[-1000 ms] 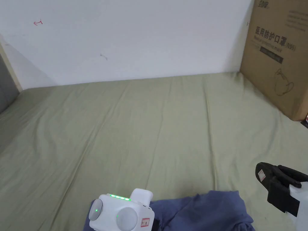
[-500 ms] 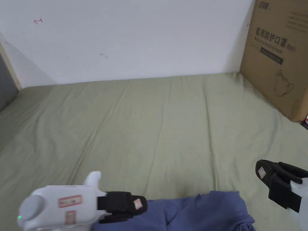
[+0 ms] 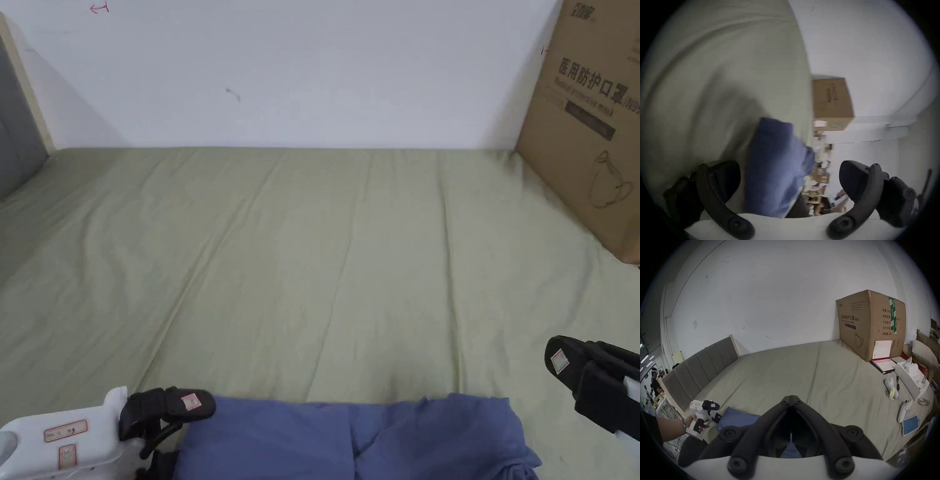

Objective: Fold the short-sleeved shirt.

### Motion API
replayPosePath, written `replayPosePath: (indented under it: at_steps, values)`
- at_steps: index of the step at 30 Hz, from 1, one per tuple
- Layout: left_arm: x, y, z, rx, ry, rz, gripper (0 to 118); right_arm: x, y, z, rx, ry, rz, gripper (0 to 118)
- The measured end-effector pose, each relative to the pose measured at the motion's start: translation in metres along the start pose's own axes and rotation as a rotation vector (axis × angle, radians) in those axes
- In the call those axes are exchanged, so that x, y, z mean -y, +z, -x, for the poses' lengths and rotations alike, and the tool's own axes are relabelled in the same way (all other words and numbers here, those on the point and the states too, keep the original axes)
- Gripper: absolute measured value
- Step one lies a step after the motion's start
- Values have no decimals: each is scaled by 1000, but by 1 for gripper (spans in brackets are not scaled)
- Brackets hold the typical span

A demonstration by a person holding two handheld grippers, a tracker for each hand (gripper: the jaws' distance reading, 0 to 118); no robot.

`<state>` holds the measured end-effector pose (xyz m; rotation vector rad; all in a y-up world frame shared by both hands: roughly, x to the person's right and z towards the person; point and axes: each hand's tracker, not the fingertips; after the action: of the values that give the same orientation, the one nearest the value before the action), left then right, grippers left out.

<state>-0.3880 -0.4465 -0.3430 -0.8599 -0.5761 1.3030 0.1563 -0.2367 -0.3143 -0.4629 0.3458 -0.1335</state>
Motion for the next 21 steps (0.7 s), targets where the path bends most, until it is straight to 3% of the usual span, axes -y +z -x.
replayPosePath:
  at_steps: [3,7,8,9,10,11,12,13,15,21]
  values:
    - [-3,-21,11,82,52,116,118,-4,-1,-1,11,-5,11,0]
    - [-14,-35,19,36,-98,154,118,-6,-2,0,16,-15,15,0]
    - [-17,-31,24,34,-90,144,116,-7,-2,1,15,-17,18,0]
    - [-22,-26,28,19,-91,128,107,-7,-3,1,12,-19,21,0]
    - [-29,-18,38,-86,-80,94,66,-6,-3,2,10,-19,23,0]
    - [-13,-19,43,-246,-72,86,12,-6,-4,3,9,-18,27,0]
    - [-10,-15,53,-310,-48,95,7,-5,-5,3,7,-16,33,0]
    - [-8,-18,41,-64,-32,63,8,-4,-6,3,6,-13,39,0]
    - [-8,-24,34,-208,-116,83,8,-2,-7,5,0,-11,52,0]
    - [24,-19,-35,-345,-290,23,9,0,-9,6,-19,0,57,0]
